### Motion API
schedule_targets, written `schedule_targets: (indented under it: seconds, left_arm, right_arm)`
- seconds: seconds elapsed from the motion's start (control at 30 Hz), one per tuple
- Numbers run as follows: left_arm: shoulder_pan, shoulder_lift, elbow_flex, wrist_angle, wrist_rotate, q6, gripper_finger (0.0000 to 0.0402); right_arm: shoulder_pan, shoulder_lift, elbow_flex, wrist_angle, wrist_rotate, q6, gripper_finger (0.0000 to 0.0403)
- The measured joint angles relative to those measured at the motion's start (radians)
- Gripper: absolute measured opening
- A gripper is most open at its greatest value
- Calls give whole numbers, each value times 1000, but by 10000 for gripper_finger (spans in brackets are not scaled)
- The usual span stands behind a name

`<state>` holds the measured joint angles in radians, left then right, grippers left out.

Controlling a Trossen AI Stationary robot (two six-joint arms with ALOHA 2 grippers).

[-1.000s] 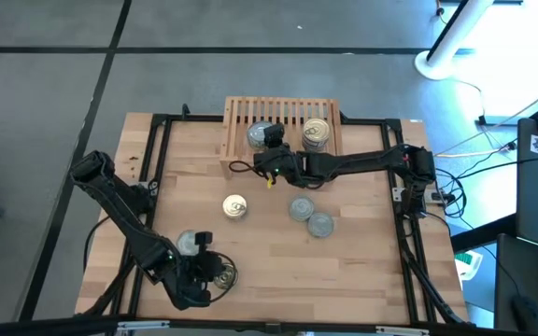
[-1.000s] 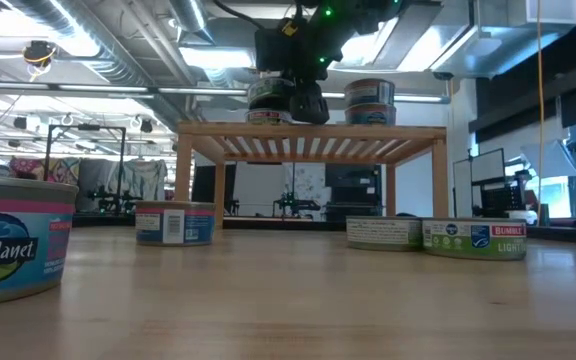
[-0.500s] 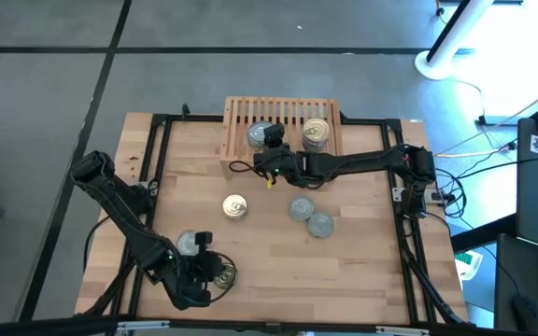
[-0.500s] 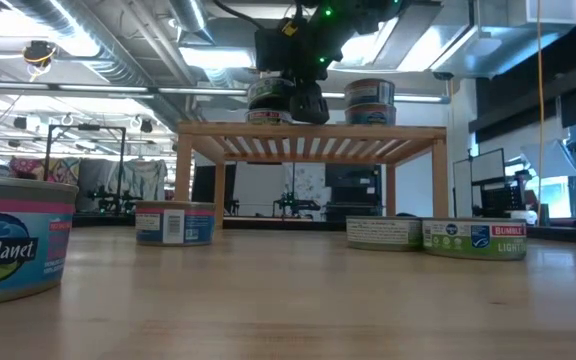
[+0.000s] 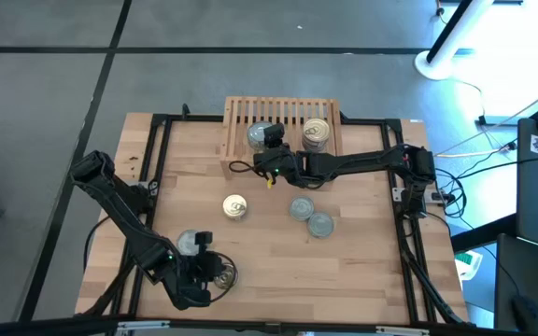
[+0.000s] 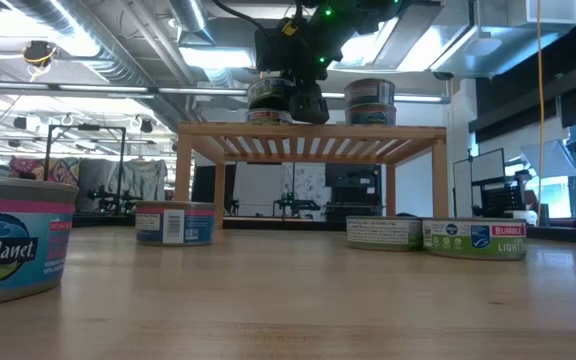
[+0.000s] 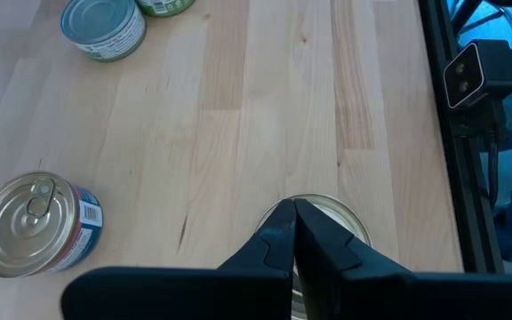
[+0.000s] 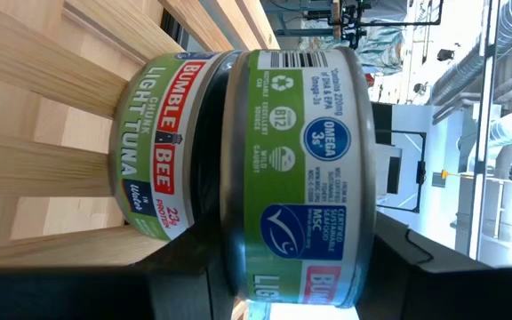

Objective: Stack canned seafood by type on shelf
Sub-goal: Stack the green white tuna can on top of the green white tuna can on the shelf

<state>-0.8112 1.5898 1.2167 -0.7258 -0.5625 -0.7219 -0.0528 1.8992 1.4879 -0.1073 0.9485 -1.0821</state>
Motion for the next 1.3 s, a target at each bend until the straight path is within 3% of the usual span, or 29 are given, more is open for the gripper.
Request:
schedule_targets:
  seconds: [0.8,1.3]
  left_arm:
    - [0,0,0,5,-1,0,4]
    - [0,0,0,34,-37,77,4]
  right_arm:
    - [0,0,0,1,37,-53,168]
    - [1,0,3,51,86,6,168]
